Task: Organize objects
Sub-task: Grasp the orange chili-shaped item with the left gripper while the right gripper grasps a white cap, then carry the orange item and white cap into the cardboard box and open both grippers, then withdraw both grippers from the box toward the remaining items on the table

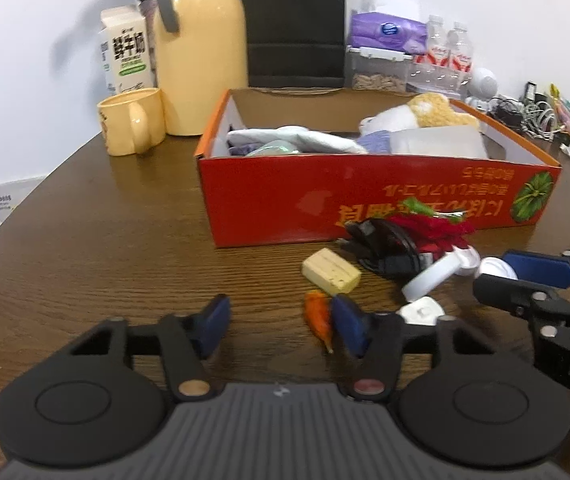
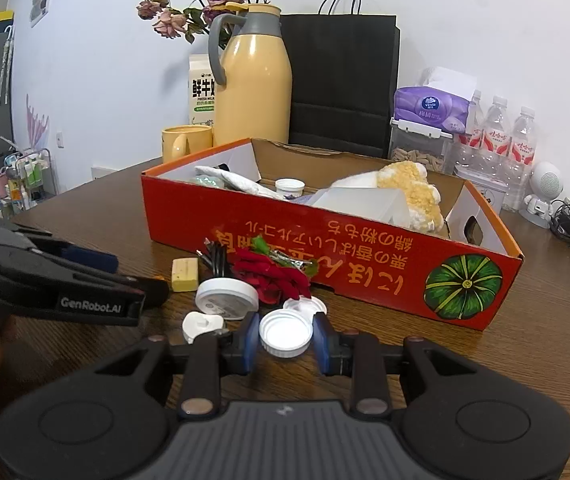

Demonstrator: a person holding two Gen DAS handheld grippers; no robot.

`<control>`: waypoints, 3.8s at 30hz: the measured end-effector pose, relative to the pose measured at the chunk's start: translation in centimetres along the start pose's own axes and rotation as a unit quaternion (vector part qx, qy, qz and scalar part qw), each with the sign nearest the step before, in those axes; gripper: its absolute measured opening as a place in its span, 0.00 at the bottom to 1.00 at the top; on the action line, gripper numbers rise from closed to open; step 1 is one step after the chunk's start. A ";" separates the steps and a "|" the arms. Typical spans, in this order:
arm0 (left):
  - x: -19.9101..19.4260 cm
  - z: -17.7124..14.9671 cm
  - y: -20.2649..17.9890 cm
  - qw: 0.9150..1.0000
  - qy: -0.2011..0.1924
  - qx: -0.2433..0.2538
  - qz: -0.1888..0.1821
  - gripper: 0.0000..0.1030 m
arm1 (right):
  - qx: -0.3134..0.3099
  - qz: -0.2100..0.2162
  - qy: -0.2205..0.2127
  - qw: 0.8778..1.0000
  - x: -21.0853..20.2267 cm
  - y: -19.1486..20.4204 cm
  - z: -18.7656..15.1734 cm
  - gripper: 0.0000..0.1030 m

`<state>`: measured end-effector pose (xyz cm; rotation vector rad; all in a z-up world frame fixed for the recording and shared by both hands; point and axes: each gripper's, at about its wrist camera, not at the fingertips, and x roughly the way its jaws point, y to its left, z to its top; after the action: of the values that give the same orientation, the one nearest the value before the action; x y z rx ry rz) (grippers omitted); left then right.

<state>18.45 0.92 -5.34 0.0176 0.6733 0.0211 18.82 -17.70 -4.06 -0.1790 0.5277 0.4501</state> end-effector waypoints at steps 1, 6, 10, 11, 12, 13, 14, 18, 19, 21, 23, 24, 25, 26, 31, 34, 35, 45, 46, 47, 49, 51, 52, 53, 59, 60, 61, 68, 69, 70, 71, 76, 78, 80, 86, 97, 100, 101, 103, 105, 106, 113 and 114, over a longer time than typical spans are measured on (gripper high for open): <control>-0.1 -0.1 -0.2 1.000 -0.002 0.003 -0.005 0.41 | 0.000 0.000 0.000 1.000 0.0 0.0 0.0 0.27; -0.3 -0.3 -0.9 1.000 -0.006 0.005 -0.017 0.14 | 0.000 -0.001 -0.001 1.000 0.0 0.0 0.0 0.27; -0.4 -0.3 -0.7 1.000 -0.007 -0.001 -0.022 0.14 | 0.000 0.001 -0.001 1.000 0.0 0.0 0.0 0.27; -0.4 -0.3 -0.7 1.000 -0.008 -0.001 -0.023 0.14 | 0.000 0.001 -0.001 1.000 0.0 0.0 0.0 0.27; -0.4 -0.3 -0.7 1.000 -0.008 -0.002 -0.024 0.14 | 0.000 0.001 -0.001 1.000 0.0 0.0 0.0 0.27; -0.5 -0.3 -0.7 1.000 -0.008 -0.002 -0.025 0.13 | 0.000 0.000 -0.001 1.000 0.0 0.0 0.0 0.27; -0.5 -0.3 -0.7 1.000 -0.008 -0.002 -0.026 0.13 | 0.000 -0.001 -0.002 1.000 0.0 0.1 0.0 0.27; -0.7 -0.3 -0.6 1.000 -0.014 -0.006 -0.027 0.13 | -0.003 -0.004 -0.008 1.000 -0.3 0.1 0.1 0.27; -0.8 -0.3 -0.5 0.999 -0.017 -0.008 -0.026 0.13 | -0.003 -0.004 -0.009 1.000 -0.3 0.1 0.1 0.27; -1.1 -0.3 -0.4 0.999 -0.025 -0.013 -0.025 0.13 | -0.002 -0.001 -0.012 1.000 -0.5 0.0 0.1 0.27; -1.4 -0.3 -0.4 0.999 -0.032 -0.017 -0.023 0.13 | 0.000 0.001 -0.019 1.000 -0.8 0.0 0.1 0.27; -1.5 -0.2 -0.4 0.999 -0.034 -0.018 -0.021 0.13 | 0.001 0.002 -0.024 1.000 -1.0 -0.1 0.1 0.27; -1.6 -0.2 -0.4 0.999 -0.036 -0.019 -0.016 0.13 | 0.003 0.002 -0.029 1.000 -1.2 -0.2 0.1 0.27; -1.8 -0.1 -0.3 0.999 -0.039 -0.020 -0.009 0.13 | 0.006 0.002 -0.036 0.999 -1.4 -0.3 0.2 0.27; -3.6 1.6 -0.2 0.997 -0.076 -0.023 -0.014 0.13 | 0.017 0.002 -0.073 0.997 -3.1 -1.1 1.8 0.27; -4.8 3.6 -0.4 0.994 -0.105 -0.019 -0.019 0.13 | 0.013 -0.008 -0.095 0.995 -3.6 -1.6 3.7 0.27; -5.1 4.4 -0.6 0.993 -0.117 -0.018 -0.018 0.13 | 0.011 -0.010 -0.102 0.995 -3.7 -1.7 4.5 0.27; -3.8 11.7 -2.2 0.983 -0.181 -0.024 -0.018 0.13 | 0.012 -0.037 -0.134 0.990 -0.2 -3.5 11.1 0.27; -3.4 12.3 -2.2 0.983 -0.182 -0.028 -0.018 0.13 | 0.015 -0.038 -0.134 0.990 0.4 -3.7 11.5 0.27; -2.8 12.9 -2.3 0.983 -0.182 -0.033 -0.019 0.13 | 0.017 -0.038 -0.133 0.990 1.0 -3.9 11.9 0.27; -1.6 14.0 -2.2 0.983 -0.180 -0.041 -0.018 0.13 | 0.025 -0.041 -0.131 0.990 2.3 -4.4 12.4 0.27; 0.0 14.6 -1.9 0.983 -0.175 -0.052 -0.017 0.13 | 0.040 -0.042 -0.131 0.990 3.4 -5.1 12.4 0.27; 0.8 14.6 -1.7 0.983 -0.171 -0.060 -0.018 0.13 | 0.046 -0.044 -0.129 0.990 3.9 -5.4 12.2 0.27; 1.6 14.6 -1.5 0.984 -0.165 -0.066 -0.018 0.13 | 0.045 -0.043 -0.120 0.991 4.4 -5.6 11.9 0.27; 4.7 13.8 -1.5 0.992 -0.118 -0.049 -0.015 0.13 | 0.057 -0.038 -0.078 0.995 7.1 -7.0 10.6 0.27; 4.8 13.6 -1.6 0.992 -0.117 -0.046 -0.014 0.13 | 0.054 -0.036 -0.075 0.995 7.2 -7.0 10.5 0.27; 4.9 13.5 -1.6 0.992 -0.116 -0.044 -0.013 0.13 | 0.052 -0.036 -0.074 0.995 7.2 -6.9 10.4 0.27; 4.4 13.2 -1.3 0.991 -0.127 -0.046 0.012 0.42 | 0.043 -0.047 -0.079 0.995 6.5 -6.4 10.2 0.40; 4.2 13.3 -1.3 0.990 -0.134 -0.047 0.018 0.56 | 0.044 -0.051 -0.081 0.994 6.4 -6.4 10.2 0.58; 4.0 13.2 -1.2 0.988 -0.142 -0.046 0.024 0.60 | 0.045 -0.057 -0.084 0.994 6.3 -6.4 10.1 0.71; 3.8 13.2 -1.3 0.988 -0.148 -0.043 0.030 0.69 | 0.043 -0.062 -0.086 0.993 6.2 -6.3 10.1 0.75; 3.5 13.2 -1.2 0.984 -0.164 -0.051 0.042 1.00 | 0.049 -0.073 -0.094 0.992 5.9 -6.6 10.2 1.00; 3.6 13.2 -1.3 0.985 -0.161 -0.051 0.045 1.00 | 0.058 -0.076 -0.089 0.991 6.0 -6.9 10.2 1.00; 3.7 13.2 -1.3 0.985 -0.159 -0.052 0.048 1.00 | 0.064 -0.075 -0.087 0.991 6.1 -7.1 10.2 1.00; 3.6 13.2 -1.3 0.984 -0.160 -0.057 0.047 1.00 | 0.061 -0.071 -0.084 0.992 6.1 -6.9 10.2 1.00; 1.6 13.2 -1.7 0.981 -0.180 -0.061 0.034 1.00 | 0.059 -0.065 -0.084 0.993 5.1 -6.6 10.4 1.00; 0.5 12.8 -1.4 0.980 -0.185 -0.069 0.030 1.00 | 0.054 -0.066 -0.088 0.992 4.2 -6.4 10.3 1.00; 0.2 12.6 -1.3 0.980 -0.186 -0.069 0.028 1.00 | 0.052 -0.066 -0.088 0.993 3.9 -6.3 10.2 1.00; -0.5 12.0 -1.1 0.980 -0.188 -0.067 0.027 1.00 | 0.046 -0.066 -0.086 0.993 3.2 -6.1 9.8 1.00; -1.0 11.5 -1.0 0.980 -0.186 -0.062 0.024 1.00 | 0.039 -0.067 -0.087 0.993 2.5 -5.8 9.3 1.00; -1.2 11.1 -1.0 0.981 -0.184 -0.059 0.022 1.00 | 0.036 -0.067 -0.087 0.993 2.3 -5.7 9.1 1.00; -2.5 8.4 -0.8 0.984 -0.171 -0.039 0.019 1.00 | 0.026 -0.056 -0.084 0.995 0.4 -4.7 6.6 1.00; -2.6 8.0 -0.7 0.985 -0.168 -0.037 0.018 1.00 | 0.024 -0.055 -0.081 0.995 0.2 -4.6 6.1 1.00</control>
<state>21.42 0.11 2.46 -0.0374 0.3346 0.0771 23.78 -19.98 1.24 -0.1232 0.3670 0.3399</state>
